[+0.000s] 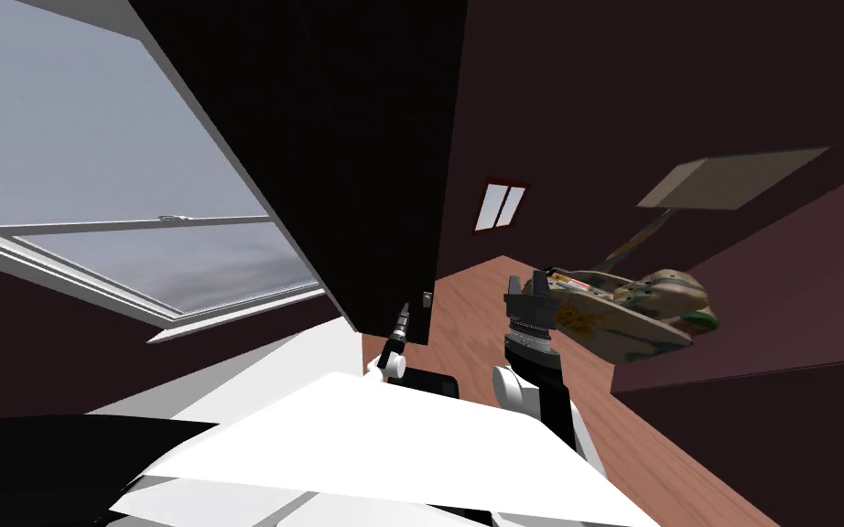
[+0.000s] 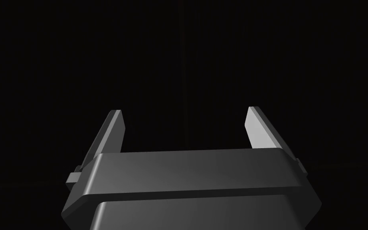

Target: Push the door open

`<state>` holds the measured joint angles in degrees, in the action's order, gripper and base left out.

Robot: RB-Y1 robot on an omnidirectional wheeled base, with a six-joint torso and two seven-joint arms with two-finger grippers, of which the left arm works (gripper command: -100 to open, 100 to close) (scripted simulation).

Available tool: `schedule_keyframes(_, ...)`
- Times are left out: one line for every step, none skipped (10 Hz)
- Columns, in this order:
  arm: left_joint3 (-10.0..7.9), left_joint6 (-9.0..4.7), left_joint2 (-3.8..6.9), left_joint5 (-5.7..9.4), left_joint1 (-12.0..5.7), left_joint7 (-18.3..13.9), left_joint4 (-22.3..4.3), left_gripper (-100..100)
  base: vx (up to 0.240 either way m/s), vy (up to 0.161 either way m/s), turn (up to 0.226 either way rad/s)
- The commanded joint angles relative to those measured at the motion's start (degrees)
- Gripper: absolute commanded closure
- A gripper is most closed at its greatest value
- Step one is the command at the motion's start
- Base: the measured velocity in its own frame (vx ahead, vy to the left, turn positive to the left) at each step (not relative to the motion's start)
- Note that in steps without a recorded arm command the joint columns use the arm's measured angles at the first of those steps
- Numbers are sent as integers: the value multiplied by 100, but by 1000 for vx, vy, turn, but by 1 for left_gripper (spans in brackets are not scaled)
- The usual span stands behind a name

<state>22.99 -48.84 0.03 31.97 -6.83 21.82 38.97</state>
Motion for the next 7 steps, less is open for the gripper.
schedule_keyframes(138, 52, -104, -87, 54, -45, 63, -100, -101, -111, 291)
schedule_keyframes(185, 70, -147, -117, 74, -57, 91, -100, -108, -150, 144)
schedule_keyframes(218, 83, -181, -137, 88, -66, 111, -100, -110, -179, 68)
schedule_keyframes(244, 93, -210, -154, 99, -73, 127, -100, -112, -173, 65)
schedule_keyframes(264, 101, -234, -166, 108, -78, 139, -100, -75, -114, 41)
schedule_keyframes(247, 92, -218, -155, 90, -83, 120, -100, -35, -54, 12)
schedule_keyframes(245, 97, -141, -158, 93, -81, 125, -100, 74, 63, 5)
